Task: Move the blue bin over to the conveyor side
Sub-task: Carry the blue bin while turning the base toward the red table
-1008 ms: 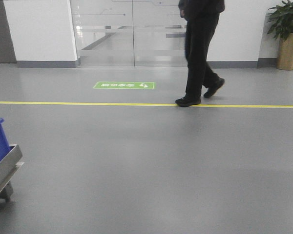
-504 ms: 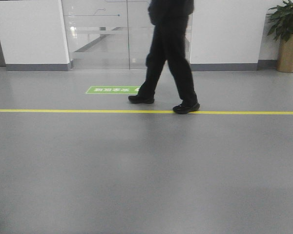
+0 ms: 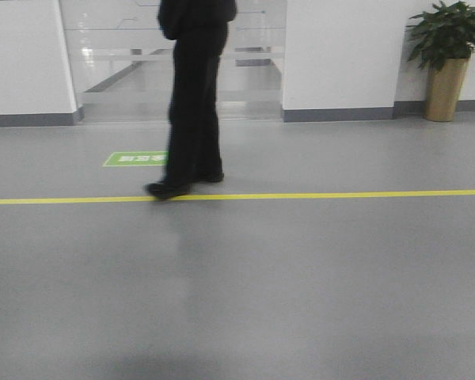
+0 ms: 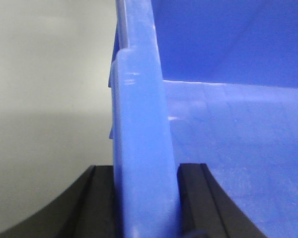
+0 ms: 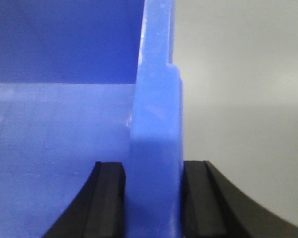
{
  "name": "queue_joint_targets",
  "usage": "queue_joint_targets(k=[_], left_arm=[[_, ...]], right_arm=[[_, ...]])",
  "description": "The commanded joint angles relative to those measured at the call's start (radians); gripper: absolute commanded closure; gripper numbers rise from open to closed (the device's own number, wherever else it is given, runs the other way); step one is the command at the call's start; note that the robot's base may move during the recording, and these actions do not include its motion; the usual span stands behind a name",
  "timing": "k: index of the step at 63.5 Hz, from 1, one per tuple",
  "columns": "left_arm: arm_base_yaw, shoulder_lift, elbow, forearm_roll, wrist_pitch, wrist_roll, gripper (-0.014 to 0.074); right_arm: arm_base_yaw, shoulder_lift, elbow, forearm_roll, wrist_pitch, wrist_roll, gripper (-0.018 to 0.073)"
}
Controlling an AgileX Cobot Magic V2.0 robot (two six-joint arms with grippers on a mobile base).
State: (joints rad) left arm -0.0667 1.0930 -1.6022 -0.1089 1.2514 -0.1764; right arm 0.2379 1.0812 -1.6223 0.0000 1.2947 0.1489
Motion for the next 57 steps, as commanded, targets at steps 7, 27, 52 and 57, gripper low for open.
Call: queue_joint_targets(k=[7, 27, 52, 57], left_arm=[[0.002, -0.021, -0.015, 0.038, -0.091, 0.016, 0.0615], [0.002, -0.021, -0.015, 0.038, -0.091, 0.016, 0.0615], [0.002, -0.021, -0.015, 0.038, -0.091, 0.016, 0.0615], [0.002, -0.021, -0.015, 0.038, -0.091, 0.016, 0.0615]], right_arm=[[-0.006, -0.017, -0.014, -0.083, -0.097, -0.017, 0.0639], [-0.006, -0.017, -0.014, -0.083, -0.099, -0.017, 0.0639], [-0.006, -0.017, -0.014, -0.083, -0.099, -0.017, 0.0639], [-0.006, -0.017, -0.014, -0.083, -0.099, -0.017, 0.0639]])
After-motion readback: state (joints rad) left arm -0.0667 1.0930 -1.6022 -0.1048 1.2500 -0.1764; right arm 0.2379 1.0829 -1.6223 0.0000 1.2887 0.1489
